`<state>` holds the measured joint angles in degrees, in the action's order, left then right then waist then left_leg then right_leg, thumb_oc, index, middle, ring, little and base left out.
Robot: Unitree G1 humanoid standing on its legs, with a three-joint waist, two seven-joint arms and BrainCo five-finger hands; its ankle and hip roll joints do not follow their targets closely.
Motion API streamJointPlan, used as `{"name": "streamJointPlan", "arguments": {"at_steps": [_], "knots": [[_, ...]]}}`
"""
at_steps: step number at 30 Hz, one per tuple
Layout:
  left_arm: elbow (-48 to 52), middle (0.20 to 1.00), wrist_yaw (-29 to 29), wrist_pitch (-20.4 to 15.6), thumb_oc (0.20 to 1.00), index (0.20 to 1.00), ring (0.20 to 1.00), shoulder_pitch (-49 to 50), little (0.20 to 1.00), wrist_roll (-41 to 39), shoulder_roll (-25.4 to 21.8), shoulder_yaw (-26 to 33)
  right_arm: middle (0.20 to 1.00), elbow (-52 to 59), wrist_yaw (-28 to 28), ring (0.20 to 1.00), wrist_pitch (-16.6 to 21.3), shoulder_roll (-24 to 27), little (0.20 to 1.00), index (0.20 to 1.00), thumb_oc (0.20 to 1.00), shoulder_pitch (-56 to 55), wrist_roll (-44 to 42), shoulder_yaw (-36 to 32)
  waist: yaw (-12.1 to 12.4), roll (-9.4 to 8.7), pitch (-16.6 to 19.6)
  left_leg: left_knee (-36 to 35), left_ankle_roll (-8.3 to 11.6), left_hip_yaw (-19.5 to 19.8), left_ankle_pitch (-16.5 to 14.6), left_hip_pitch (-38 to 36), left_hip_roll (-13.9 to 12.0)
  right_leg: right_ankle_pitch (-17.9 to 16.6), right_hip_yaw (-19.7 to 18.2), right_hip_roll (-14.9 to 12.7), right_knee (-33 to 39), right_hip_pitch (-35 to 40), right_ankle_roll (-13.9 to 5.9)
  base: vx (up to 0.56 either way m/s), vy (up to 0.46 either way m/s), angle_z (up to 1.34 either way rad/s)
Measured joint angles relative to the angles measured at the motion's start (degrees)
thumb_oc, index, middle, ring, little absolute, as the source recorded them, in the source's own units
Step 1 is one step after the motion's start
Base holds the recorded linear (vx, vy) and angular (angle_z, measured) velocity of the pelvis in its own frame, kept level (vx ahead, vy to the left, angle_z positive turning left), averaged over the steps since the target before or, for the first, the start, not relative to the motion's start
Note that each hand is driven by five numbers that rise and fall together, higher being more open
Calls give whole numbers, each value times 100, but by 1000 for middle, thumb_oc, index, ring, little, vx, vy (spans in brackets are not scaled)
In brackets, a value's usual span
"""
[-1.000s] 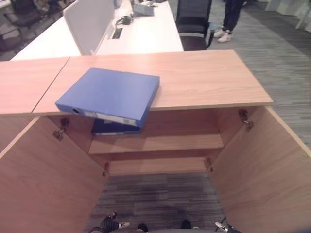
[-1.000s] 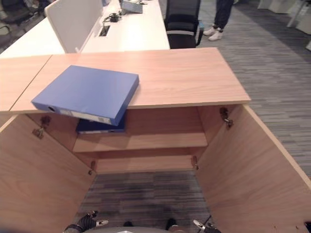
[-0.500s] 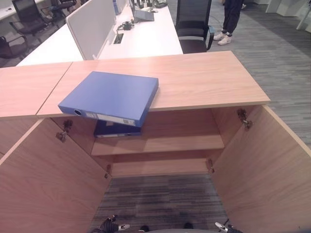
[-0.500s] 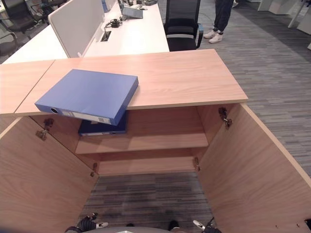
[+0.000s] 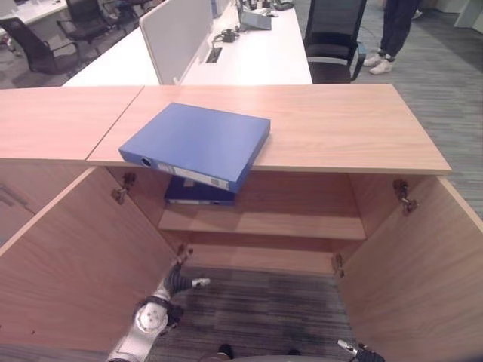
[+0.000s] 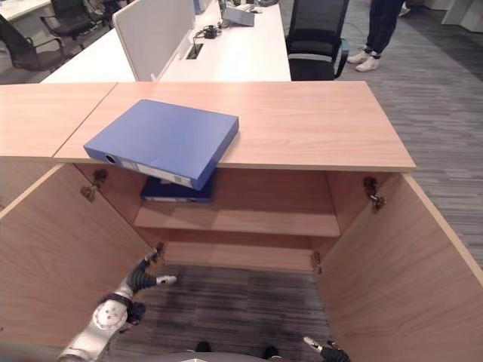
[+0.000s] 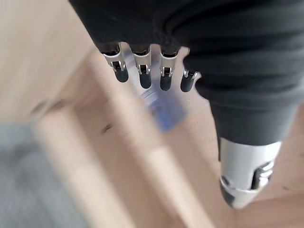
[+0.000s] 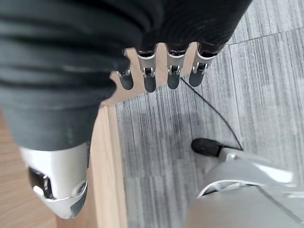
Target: Put the empty folder in the office cabinet
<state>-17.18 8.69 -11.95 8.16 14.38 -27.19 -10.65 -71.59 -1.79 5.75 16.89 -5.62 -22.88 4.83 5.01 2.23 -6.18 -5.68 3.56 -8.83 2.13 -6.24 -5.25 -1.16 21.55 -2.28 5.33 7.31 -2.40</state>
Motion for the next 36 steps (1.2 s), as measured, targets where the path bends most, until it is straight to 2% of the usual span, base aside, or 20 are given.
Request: {"name": "streamJointPlan", "arguments": {"at_steps": [4, 8, 10, 16, 20, 22, 29, 31, 33, 36], "knots": [[71, 1000, 510, 90, 1000, 1000, 1000, 34, 1000, 509, 86, 458, 1000, 17, 68, 1000, -2, -52, 1000, 1000, 1000, 38, 162, 145, 110, -9, -46, 13, 8, 28, 8, -12, 4, 3, 31, 1, -17, 29, 1, 41, -11, 5], [337, 1000, 923, 73, 1000, 1000, 1000, 73, 1000, 812, 179, 664, 1000, 36, 70, 1000, 0, -232, 1000, 1000, 1000, 35, 165, 214, 185, -232, -34, 52, 14, 128, 11, -17, 11, 19, 109, 0, -30, 85, 23, 27, -12, 13], [411, 1000, 1023, 96, 1000, 1000, 1000, 93, 1000, 863, 259, 724, 1000, 57, 68, 1000, -1, -282, 1000, 1000, 1000, 42, 165, 215, 196, -282, -33, 52, 14, 140, 11, -15, 16, 19, 109, -5, -30, 87, 26, 29, -15, 3], [1010, 1000, 1440, 116, 1000, 1000, 1000, 93, 1000, 1208, 135, 1185, 1000, 128, 79, 1000, 0, -297, 1000, 1000, 1000, 20, 183, 246, 195, -288, -19, 50, 14, 150, 12, -37, 13, 32, 109, -3, -25, 111, 12, 0, 0, 0], [1567, 1000, 1587, 75, 1000, 1000, 1000, -190, 1000, 2132, -1067, 1310, 1000, 120, 53, 1000, 0, -280, 1000, 1000, 1000, -94, 207, 250, 185, -268, -9, 50, 20, 149, 17, -45, 8, 35, 104, 1, -1, 114, 16, 0, 0, 0], [1624, 1000, 1677, 68, 1000, 1000, 1000, -478, 1000, 2371, -1483, 1325, 1000, 118, 31, 1000, -2, -280, 1000, 1000, 1000, -117, 207, 330, 186, -258, 1, 52, 21, 145, 18, -46, 10, 34, 104, 0, -7, 117, 15, 0, 0, 0], [1754, 1000, 1846, 18, 1000, 1000, 1000, -1097, 1000, 2799, -1913, 1283, 1000, 113, -73, 1000, 11, -220, 1000, 1000, 1000, -115, 153, 395, 135, -164, 67, 53, 25, 118, 20, -74, 11, 10, 82, 0, 0, 92, 46, 0, 0, 0], [1767, 1000, 1919, -6, 1000, 1000, 1000, -1377, 1000, 3005, -2351, 1021, 1000, 114, -92, 1000, 23, -210, 1000, 1000, 1000, -109, 152, 405, 68, -142, 84, 53, 26, 108, 20, -81, 8, 10, 73, 3, -1, 96, 45, 7, 5, -2], [1767, 1000, 1950, -10, 1000, 1000, 1000, -1554, 1000, 3014, -2391, 958, 1000, 114, -109, 1000, 26, -210, 1000, 1000, 1000, -98, 152, 406, 16, -117, 102, 52, 27, 74, 20, -95, 9, 8, 46, 0, -6, 96, 40, 14, 24, -7], [1736, 1000, 1935, -16, 1000, 1000, 1000, -2033, 1000, 3193, -2590, 406, 1000, 52, -105, 1000, 38, -196, 1000, 1000, 1000, -107, 147, 397, -10, -99, 122, 50, 27, 14, 18, -107, 9, 9, -14, -3, 0, 77, 14, 20, 26, -10]]}}
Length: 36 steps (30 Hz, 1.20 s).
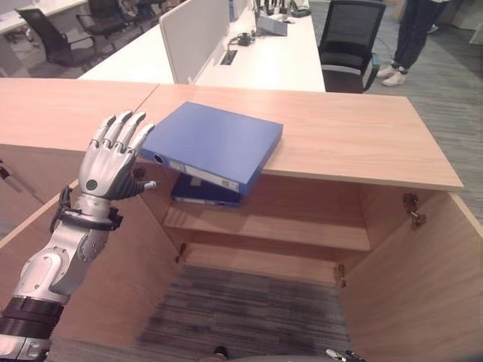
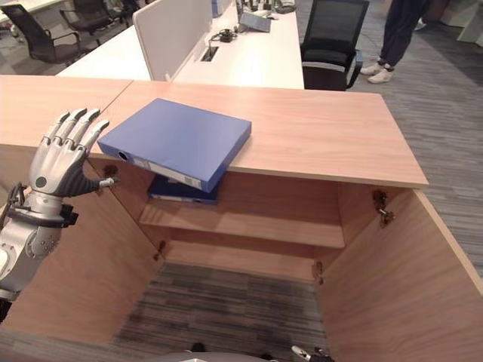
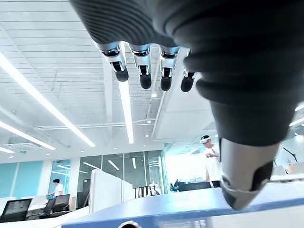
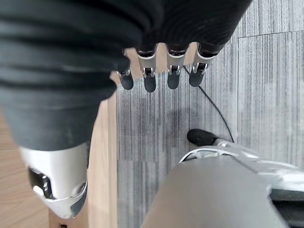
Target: Put the empty folder in the office cabinet
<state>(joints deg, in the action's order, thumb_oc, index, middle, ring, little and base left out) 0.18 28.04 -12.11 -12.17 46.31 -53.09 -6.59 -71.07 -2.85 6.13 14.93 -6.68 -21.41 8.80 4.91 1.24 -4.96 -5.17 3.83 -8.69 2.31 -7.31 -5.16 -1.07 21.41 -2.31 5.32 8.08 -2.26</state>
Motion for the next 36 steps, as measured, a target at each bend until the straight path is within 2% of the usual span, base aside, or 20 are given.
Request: {"name": "streamJointPlan", "arguments": {"at_steps": [6, 9, 14, 18, 24, 36], "knots": [[-200, 1000, -60, -124, 1000, 1000, 1000, -287, 1000, 16, 69, -578, 1000, -36, 35, 1000, 3, 5, 1000, 1000, 1000, 50, -2, 4, -287, 34, 49, -23, 1, -43, -2, 5, -5, -4, -46, 4, 0, 1, -10, 14, 15, -5], [-444, 1000, -111, -107, 1000, 1000, 1000, -483, 1000, 13, 165, -915, 1000, -49, 44, 1000, 2, 8, 1000, 1000, 1000, 28, -6, 3, -322, 52, 62, -1, 0, -64, -1, -14, -5, -14, -70, 5, -1, -21, -2, 6, 11, -3], [-795, 1000, -244, -90, 1000, 1000, 1000, -490, 1000, -8, 588, -941, 1000, -42, 60, 1000, 3, 18, 1000, 1000, 1000, 45, -231, -37, -377, 57, 69, 0, 0, -180, -1, -3, -5, -67, -189, 7, -8, -91, 34, 13, 21, -12], [-982, 1000, -270, -58, 1000, 1000, 1000, -490, 1000, -106, 642, -951, 1000, -44, 63, 1000, 2, 24, 1000, 1000, 1000, 21, -231, -49, -453, 51, 73, -1, -1, -205, -1, -18, -7, -75, -212, 7, -12, -89, 30, 1, 8, -2], [-1031, 1000, -282, 14, 1000, 1000, 1000, -490, 1000, -223, 794, -995, 1000, -48, 69, 1000, -9, 28, 1000, 1000, 1000, -24, -231, -60, -445, 32, 84, -3, -2, -245, -2, -38, -6, -91, -251, 6, -1, -90, 25, 3, 11, -3], [-1601, 1000, -388, 160, 1000, 1000, 1000, -672, 1000, -214, 847, -1415, 1000, -47, 62, 1000, -20, 29, 1000, 1000, 1000, -81, -449, -59, -545, -69, 101, -51, -5, -357, -4, -102, -5, -120, -369, 5, 2, -90, 8, -3, 12, -4]]}}
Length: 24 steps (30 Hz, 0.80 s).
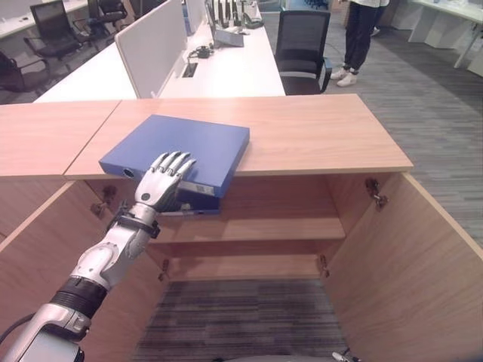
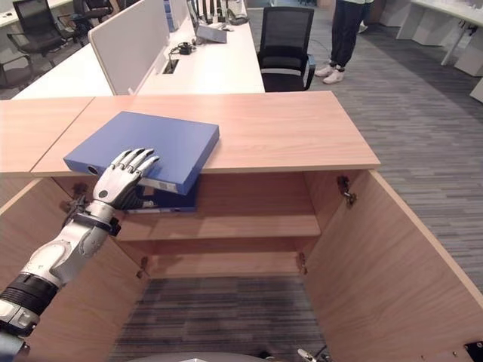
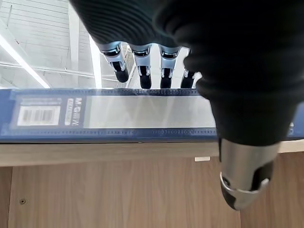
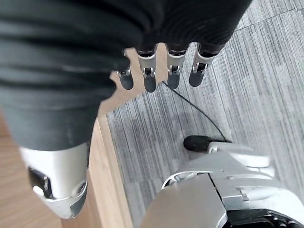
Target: Put the empty folder in the office cabinet
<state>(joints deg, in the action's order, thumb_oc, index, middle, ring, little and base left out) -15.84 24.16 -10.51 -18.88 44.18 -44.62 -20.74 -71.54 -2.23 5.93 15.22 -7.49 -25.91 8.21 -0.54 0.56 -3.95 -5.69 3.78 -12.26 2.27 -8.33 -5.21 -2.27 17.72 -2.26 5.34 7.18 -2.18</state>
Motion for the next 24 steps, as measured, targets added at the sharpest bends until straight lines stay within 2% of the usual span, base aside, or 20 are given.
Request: {"name": "streamJointPlan", "arguments": {"at_steps": [6, 24], "knots": [[-220, 1000, -1, 137, 1000, 1000, 1000, -272, 1000, 15, -7, -233, 1000, 6, -2, 1000, 1, -2, 1000, 1000, 1000, -25, -6, 0, -62, -58, 36, 0, -3, -66, -4, -15, -1, -6, -62, 4, -1, -12, -1, 1, 9, -5], [-471, 1000, 6, 158, 1000, 1000, 1000, -367, 1000, 240, -58, -467, 1000, -1, -8, 1000, -4, 1, 1000, 1000, 1000, -42, -237, -184, -113, -52, 35, -1, -8, -175, -15, -54, 0, -36, -169, 3, 1, -24, -3, 1, 3, -2]]}}
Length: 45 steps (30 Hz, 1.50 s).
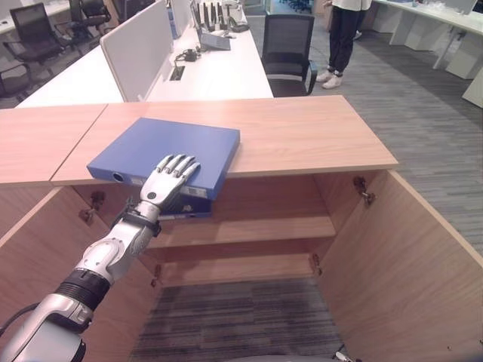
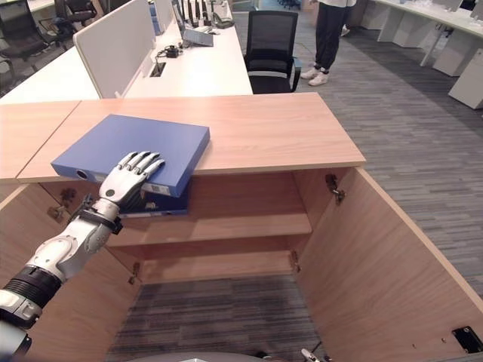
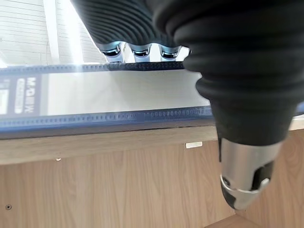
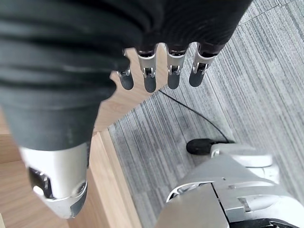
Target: Put the empty folder in the office cabinet
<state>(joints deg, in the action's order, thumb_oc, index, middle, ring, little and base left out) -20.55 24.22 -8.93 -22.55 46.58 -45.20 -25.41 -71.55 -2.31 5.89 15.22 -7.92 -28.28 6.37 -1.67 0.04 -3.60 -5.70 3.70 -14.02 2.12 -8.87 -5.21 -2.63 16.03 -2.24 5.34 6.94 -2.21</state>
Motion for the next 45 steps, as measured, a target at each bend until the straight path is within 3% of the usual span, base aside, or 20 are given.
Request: {"name": "streamJointPlan", "arguments": {"at_steps": [10, 12, 13, 30, 34, 40, 45], "knots": [[-250, 1000, 42, 40, 1000, 1000, 1000, -103, 1000, -1, 1, -1, 1000, 2, 0, 1000, 0, 3, 1000, 1000, 1000, 6, -209, -13, -91, 35, 20, -1, 0, -95, -1, 9, -1, -38, -90, 3, 0, -59, -5, 2, 2, -4], [-307, 335, 42, 39, 335, 335, 335, -146, 335, 0, 2, -1, 1000, 4, 0, 1000, 1, 3, 1000, 1000, 1000, 6, -209, -13, -92, 35, 20, -1, -1, -108, 0, 13, 0, -47, -104, 1, 0, -71, -5, 5, 11, -5], [-319, 200, 40, 47, 200, 200, 200, -154, 200, -1, 2, -1, 1000, 2, 1, 1000, 1, 3, 1000, 1000, 1000, 3, -209, -13, -94, 33, 21, -1, -1, -110, 0, 13, 1, -49, -106, 1, 0, -71, -6, 0, 0, 0], [-330, 200, 339, 226, 200, 200, 200, -422, 200, -9, 194, 87, 1000, 2, 2, 1000, 0, 4, 1000, 1000, 1000, -2, -218, -17, -94, 36, 60, -1, -1, -116, 0, 9, 0, -55, -115, 1, 1, -70, -9, 0, 0, 0], [166, 200, 212, 246, 200, 200, 200, -385, 200, -10, 101, 175, 1000, 1, 0, 1000, -2, 1, 1000, 1000, 1000, 7, -244, -28, -61, 18, 53, -2, -1, -100, 0, 19, 1, -55, -100, 0, 2, -70, -9, 0, 0, 0], [1523, 200, 45, 49, 200, 200, 200, 223, 200, -67, 98, 1049, 1000, 11, -19, 1000, 0, -50, 1000, 1000, 1000, 107, -442, -46, 41, -9, 17, -2, -2, -72, 1, 32, 0, -52, -70, -2, 3, -72, -5, -1, -2, 1], [2712, 200, -18, -187, 200, 200, 200, 301, 200, -1113, 231, 2167, 1000, 217, -117, 1000, -6, -165, 1000, 1000, 1000, 206, -472, 46, 288, -15, -16, -1, -6, 61, -1, 42, 5, -42, 49, -12, 4, 12, 3, -19, -15, 13]]}}
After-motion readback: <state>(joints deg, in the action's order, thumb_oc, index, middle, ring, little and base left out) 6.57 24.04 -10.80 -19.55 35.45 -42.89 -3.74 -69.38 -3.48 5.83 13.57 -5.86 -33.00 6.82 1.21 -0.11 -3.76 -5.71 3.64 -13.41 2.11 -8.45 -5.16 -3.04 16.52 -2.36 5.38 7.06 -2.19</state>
